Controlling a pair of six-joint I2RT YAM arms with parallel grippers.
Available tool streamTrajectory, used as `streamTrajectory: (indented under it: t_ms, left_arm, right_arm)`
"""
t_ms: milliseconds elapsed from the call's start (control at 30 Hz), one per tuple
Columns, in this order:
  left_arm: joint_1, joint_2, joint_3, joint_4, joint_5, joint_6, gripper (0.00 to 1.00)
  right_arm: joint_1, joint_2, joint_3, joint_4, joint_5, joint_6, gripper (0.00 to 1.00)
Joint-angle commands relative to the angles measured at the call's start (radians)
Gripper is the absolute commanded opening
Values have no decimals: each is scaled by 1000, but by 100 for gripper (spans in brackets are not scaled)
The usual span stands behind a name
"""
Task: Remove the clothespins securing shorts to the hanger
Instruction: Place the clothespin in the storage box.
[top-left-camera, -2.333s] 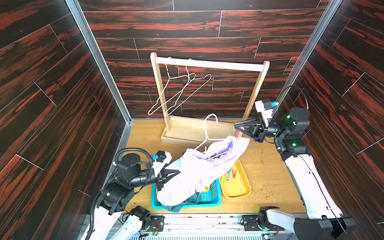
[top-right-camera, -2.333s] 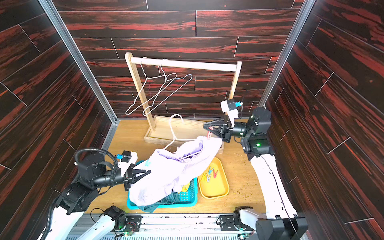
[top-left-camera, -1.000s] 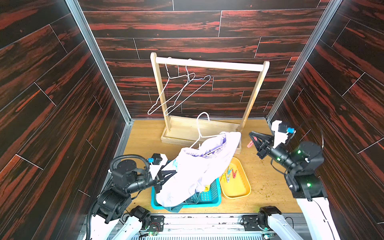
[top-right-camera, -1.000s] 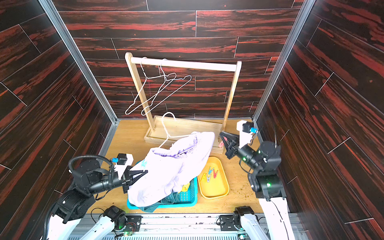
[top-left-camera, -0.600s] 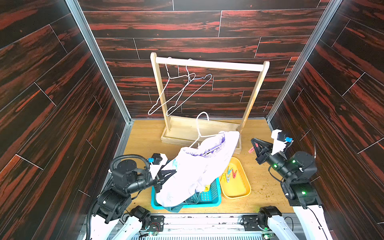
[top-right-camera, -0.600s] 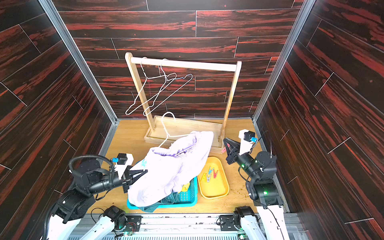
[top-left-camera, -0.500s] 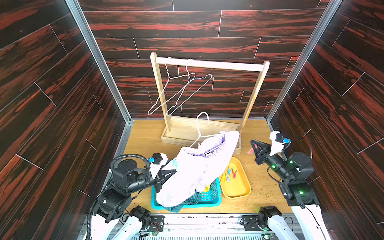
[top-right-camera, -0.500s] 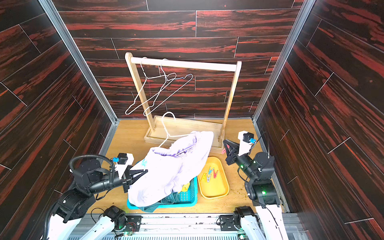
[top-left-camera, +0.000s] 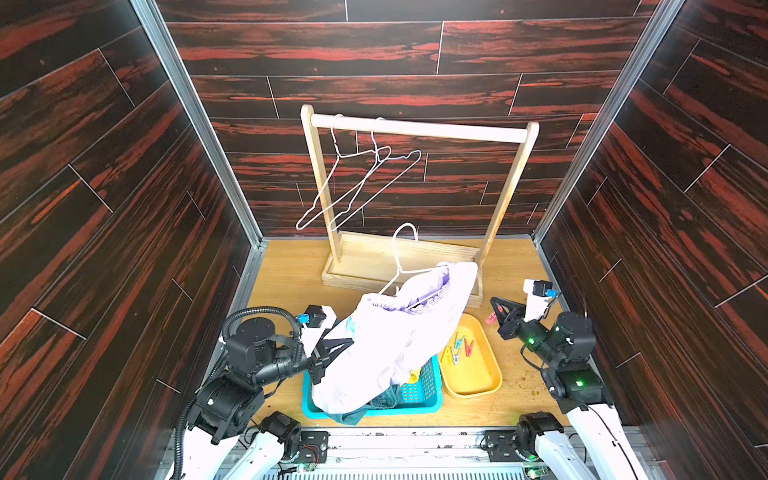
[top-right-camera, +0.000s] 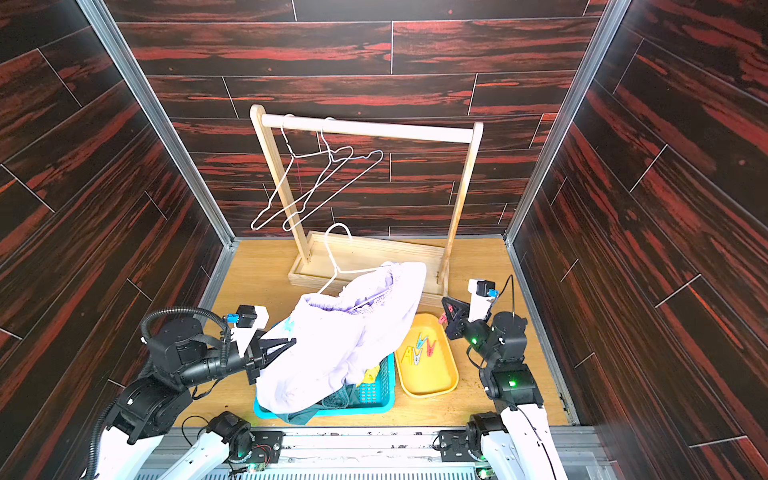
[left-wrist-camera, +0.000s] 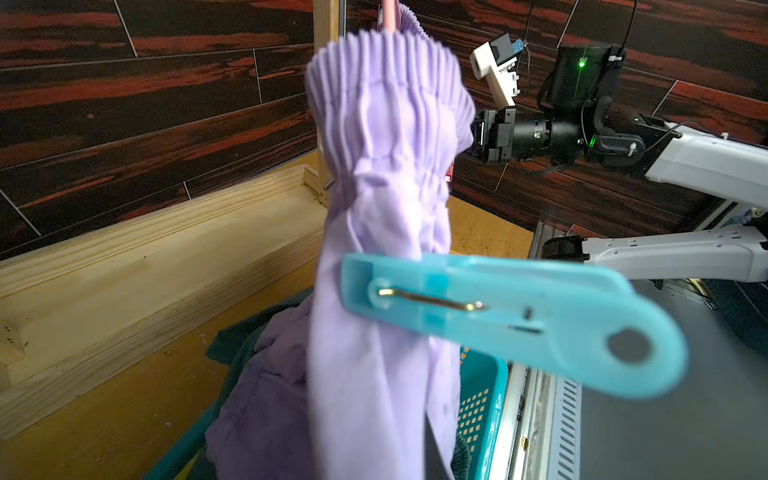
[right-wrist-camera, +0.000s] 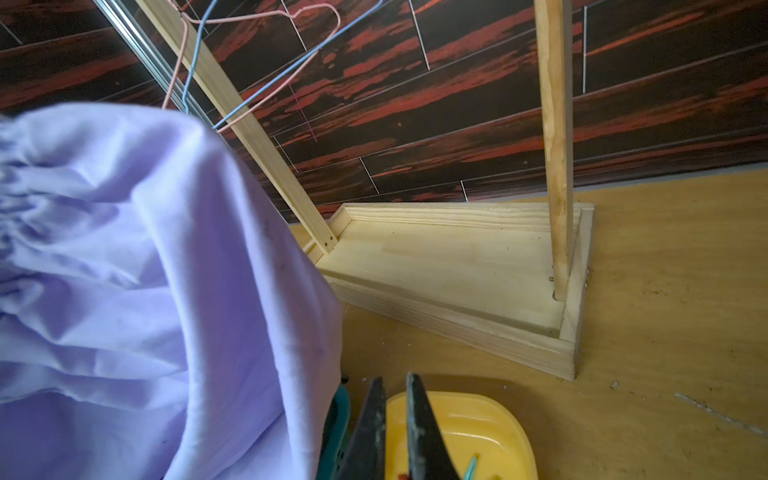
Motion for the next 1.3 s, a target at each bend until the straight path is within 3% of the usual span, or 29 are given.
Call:
streamTrajectory:
  t_ms: [0, 500, 900, 1267]
  left_arm:
    - [-2, -1, 3, 24, 6, 11, 0]
    - [-1, -2, 0, 42, 15, -5, 0]
    - [-2, -8, 5, 29, 5, -6, 0]
    - [-2, -7, 5, 18, -1, -2, 0]
  right_arm:
    - [3, -14, -36, 20, 27, 46, 0]
    - [47, 34, -135, 58, 79, 124, 0]
    - [129, 223, -235, 202, 145, 155, 0]
    - [169, 346, -234, 229, 183, 130, 0]
